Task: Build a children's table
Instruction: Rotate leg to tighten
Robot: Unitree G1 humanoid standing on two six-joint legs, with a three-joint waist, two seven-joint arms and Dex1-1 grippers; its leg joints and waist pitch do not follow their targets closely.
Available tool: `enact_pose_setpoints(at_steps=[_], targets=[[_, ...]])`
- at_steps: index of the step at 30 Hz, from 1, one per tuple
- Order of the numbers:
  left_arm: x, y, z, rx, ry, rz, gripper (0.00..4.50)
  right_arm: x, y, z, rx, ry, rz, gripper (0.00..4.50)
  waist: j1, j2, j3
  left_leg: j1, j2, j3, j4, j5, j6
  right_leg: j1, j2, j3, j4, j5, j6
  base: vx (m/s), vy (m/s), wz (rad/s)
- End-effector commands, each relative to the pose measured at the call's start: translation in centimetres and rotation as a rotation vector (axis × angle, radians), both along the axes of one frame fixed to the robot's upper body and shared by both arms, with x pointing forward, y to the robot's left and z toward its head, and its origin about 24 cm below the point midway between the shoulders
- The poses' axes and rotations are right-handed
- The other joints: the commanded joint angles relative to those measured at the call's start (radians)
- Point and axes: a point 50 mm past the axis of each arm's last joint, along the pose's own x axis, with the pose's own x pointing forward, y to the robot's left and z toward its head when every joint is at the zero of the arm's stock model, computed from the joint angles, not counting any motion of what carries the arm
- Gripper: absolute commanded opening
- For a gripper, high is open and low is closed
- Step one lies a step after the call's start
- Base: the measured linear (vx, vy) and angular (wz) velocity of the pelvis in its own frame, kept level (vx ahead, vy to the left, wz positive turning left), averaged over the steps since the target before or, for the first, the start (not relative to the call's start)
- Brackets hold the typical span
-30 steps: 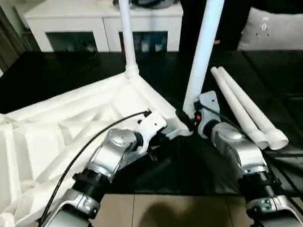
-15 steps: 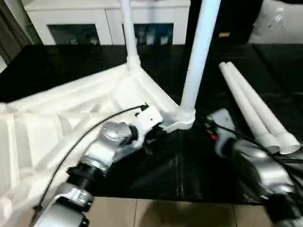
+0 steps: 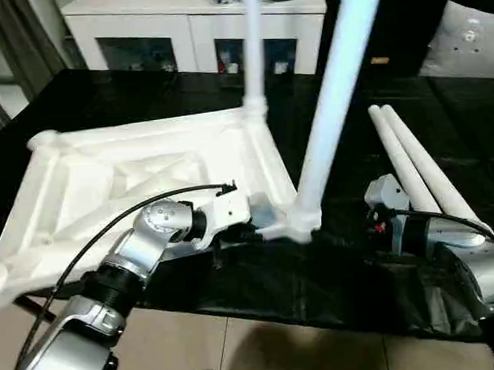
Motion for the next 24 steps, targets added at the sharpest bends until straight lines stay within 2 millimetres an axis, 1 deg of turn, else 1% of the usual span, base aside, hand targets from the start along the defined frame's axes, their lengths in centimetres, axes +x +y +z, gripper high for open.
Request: enact_pose_setpoints(at_steps=[1,2,4,6,7,8,10,11,12,13,14,15,18,21,23,24], targets=[[-1.4,0.1,-1.6,0.091,0.072,-0.105,0.00,0.0,0.6,0.4,0.013,-0.010,0.080,4.48,0.006,-0.019,-0.067,0.001,0.117,-0.039,-0.058,-0.003,0.151,0.060,-0.140,0.092,-0.067,-0.114,-0.114,0.000,0.000,0.00],[-1.5,0.0,-1.6,0.094,0.077,-0.120,0.00,-0.1,0.9,0.4,0.021,-0.003,0.102,4.48,0.009,-0.018,-0.068,-0.001,0.115,-0.038,-0.057,0.004,0.154,0.061,-0.141,0.092,-0.065,-0.106,-0.114,0.000,0.000,0.00],[-1.7,0.0,-1.6,0.098,0.082,-0.141,0.00,-0.2,1.3,0.3,0.036,0.015,0.132,4.21,0.014,-0.017,-0.068,0.000,0.119,-0.040,-0.057,0.010,0.158,0.060,-0.140,0.092,-0.063,-0.103,-0.115,0.000,0.000,0.00],[-1.7,0.0,-1.6,0.100,0.082,-0.152,0.00,-0.3,1.6,0.2,0.047,0.033,0.152,4.09,0.020,-0.017,-0.069,0.000,0.118,-0.039,-0.056,0.014,0.156,0.061,-0.141,0.092,-0.063,-0.105,-0.114,0.000,0.000,0.00],[-1.7,-0.1,-1.6,0.102,0.082,-0.157,0.00,-0.4,1.7,0.0,0.053,0.045,0.161,4.02,0.026,-0.018,-0.071,0.001,0.116,-0.038,-0.054,0.017,0.155,0.061,-0.140,0.092,-0.064,-0.106,-0.110,0.000,0.000,0.00],[-1.7,-0.1,-1.6,0.102,0.082,-0.157,0.00,-0.4,1.7,0.0,0.053,0.046,0.161,3.92,0.030,-0.021,-0.071,0.001,0.118,-0.038,-0.055,0.020,0.153,0.059,-0.140,0.092,-0.063,-0.107,-0.107,0.000,0.000,0.00],[-1.7,-0.1,-1.6,0.104,0.084,-0.163,0.00,-0.4,1.8,-0.2,0.056,0.060,0.171,3.71,0.032,-0.019,-0.071,0.002,0.118,-0.039,-0.055,0.020,0.146,0.059,-0.140,0.092,-0.062,-0.113,-0.104,0.000,0.000,0.00],[-1.7,-0.1,-1.6,0.104,0.086,-0.166,0.00,-0.4,1.9,-0.3,0.056,0.064,0.174,3.58,0.032,-0.019,-0.071,0.001,0.118,-0.040,-0.055,0.022,0.144,0.060,-0.140,0.091,-0.061,-0.113,-0.104,0.000,0.000,0.00],[-1.7,0.0,-1.6,0.105,0.088,-0.167,0.00,-0.5,1.9,-0.4,0.059,0.072,0.176,3.58,0.032,-0.019,-0.072,0.001,0.118,-0.040,-0.055,0.021,0.143,0.060,-0.140,0.091,-0.062,-0.112,-0.103,0.000,0.000,0.00],[-1.7,0.0,-1.6,0.107,0.091,-0.169,0.00,-0.5,1.9,-0.5,0.063,0.079,0.178,3.36,0.032,-0.019,-0.073,0.000,0.117,-0.040,-0.054,0.024,0.142,0.061,-0.140,0.091,-0.061,-0.108,-0.102,0.000,0.000,0.00],[-1.7,0.0,-1.7,0.107,0.092,-0.169,0.00,-0.5,1.9,-0.6,0.064,0.085,0.180,3.36,0.033,-0.017,-0.073,0.001,0.116,-0.040,-0.054,0.026,0.141,0.061,-0.140,0.091,-0.060,-0.102,-0.102,0.000,0.000,0.00],[-1.7,0.0,-1.7,0.107,0.092,-0.169,0.00,-0.5,1.9,-0.6,0.064,0.085,0.180,3.20,0.033,-0.018,-0.074,0.000,0.116,-0.039,-0.053,0.026,0.141,0.061,-0.140,0.091,-0.061,-0.099,-0.102,0.000,0.000,0.00],[-1.7,0.0,-1.7,0.109,0.097,-0.171,0.00,-0.6,1.9,-0.8,0.064,0.096,0.181,2.93,0.033,-0.019,-0.075,-0.001,0.115,-0.039,-0.052,0.031,0.144,0.062,-0.139,0.090,-0.059,-0.087,-0.102,0.000,0.000,0.00],[-1.8,0.0,-1.7,0.106,0.100,-0.170,0.00,-0.7,1.9,-1.0,0.078,0.113,0.170,2.84,0.035,-0.020,-0.076,-0.001,0.113,-0.038,-0.051,0.036,0.146,0.064,-0.138,0.089,-0.059,-0.089,-0.097,0.000,0.000,0.00],[-1.7,-0.1,-1.9,0.091,0.117,-0.138,0.00,-0.7,2.1,-1.2,0.102,0.130,0.141,2.67,0.034,-0.019,-0.078,-0.002,0.115,-0.039,-0.050,0.043,0.149,0.063,-0.137,0.089,-0.057,-0.075,-0.097,0.000,0.000,0.00],[-1.7,-0.1,-1.9,0.091,0.117,-0.138,0.00,-0.7,2.1,-1.2,0.102,0.130,0.141,2.60,0.034,-0.018,-0.078,0.000,0.117,-0.040,-0.050,0.044,0.149,0.062,-0.137,0.088,-0.056,-0.073,-0.099,0.000,0.000,0.00]])
